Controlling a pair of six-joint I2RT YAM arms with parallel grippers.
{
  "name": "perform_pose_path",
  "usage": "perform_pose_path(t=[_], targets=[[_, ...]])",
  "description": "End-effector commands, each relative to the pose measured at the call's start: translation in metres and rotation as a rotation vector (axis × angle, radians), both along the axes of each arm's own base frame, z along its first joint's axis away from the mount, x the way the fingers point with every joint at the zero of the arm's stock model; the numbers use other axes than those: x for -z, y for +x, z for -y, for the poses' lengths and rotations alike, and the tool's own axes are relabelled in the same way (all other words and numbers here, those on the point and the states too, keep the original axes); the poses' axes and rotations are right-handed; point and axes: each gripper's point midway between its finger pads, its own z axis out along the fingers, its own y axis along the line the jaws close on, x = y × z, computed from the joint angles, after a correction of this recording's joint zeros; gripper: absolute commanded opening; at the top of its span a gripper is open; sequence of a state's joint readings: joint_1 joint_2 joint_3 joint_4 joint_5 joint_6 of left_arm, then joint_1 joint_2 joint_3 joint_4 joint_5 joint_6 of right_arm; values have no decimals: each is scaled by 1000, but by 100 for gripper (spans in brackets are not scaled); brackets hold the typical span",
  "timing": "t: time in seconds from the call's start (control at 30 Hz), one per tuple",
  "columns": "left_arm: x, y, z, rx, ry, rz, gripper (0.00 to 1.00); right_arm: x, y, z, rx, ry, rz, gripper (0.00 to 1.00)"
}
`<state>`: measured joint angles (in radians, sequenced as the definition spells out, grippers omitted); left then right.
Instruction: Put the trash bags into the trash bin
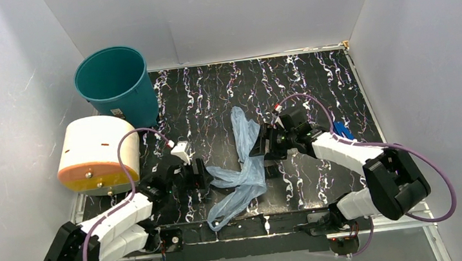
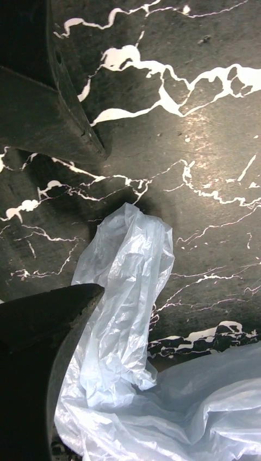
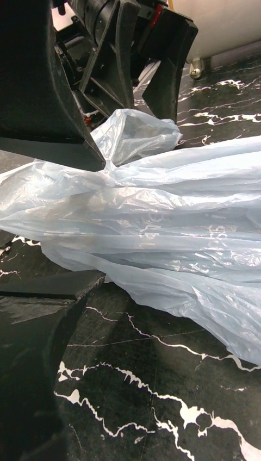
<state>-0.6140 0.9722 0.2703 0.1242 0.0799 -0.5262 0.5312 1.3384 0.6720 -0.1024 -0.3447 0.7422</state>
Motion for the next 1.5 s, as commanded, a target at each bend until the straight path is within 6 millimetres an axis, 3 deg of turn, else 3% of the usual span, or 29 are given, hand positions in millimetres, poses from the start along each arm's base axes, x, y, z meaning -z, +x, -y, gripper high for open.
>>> perform_pose_path(t=[0.0,0.13,0.2,0.33,0.47,0.63,0.7,0.77,1.13,1.17,1.23,1.33,1.47], targets=[[-2,16,6,10,28,42,74,-21,15,-14,-13,64,48,75],[11,15,8,28,61,-3,54,-17,19,-11,19,45,44,72],[14,16,8,6,56,-1,38,-14,23,-8,48,22,42,67],[11,22,11,-20,42,12,23,-16,25,-10,49,32,42,62],[4,18,18,-16,13,-31,20,-25,33,-10,71,40,85,55],[-6,-8,28,45,-45,-126,7,-32,43,-14,56,40,138,39],[-3,-19,26,48,-68,-156,1,-31,48,-14,50,27,148,16],[-4,-25,25,38,-87,-170,0,-30,54,-12,62,-4,160,8],[-32,-63,48,124,-289,-251,0,-61,76,0,59,-105,302,7],[-37,-62,46,118,-287,-235,3,-61,77,0,38,-123,309,7],[-41,-55,31,70,-215,-179,37,-59,75,0,-18,-153,310,7],[-59,-32,11,-2,-116,-42,71,-54,69,7,-66,-210,291,6],[-77,-4,8,11,-26,104,75,-60,65,7,-146,-217,344,6]])
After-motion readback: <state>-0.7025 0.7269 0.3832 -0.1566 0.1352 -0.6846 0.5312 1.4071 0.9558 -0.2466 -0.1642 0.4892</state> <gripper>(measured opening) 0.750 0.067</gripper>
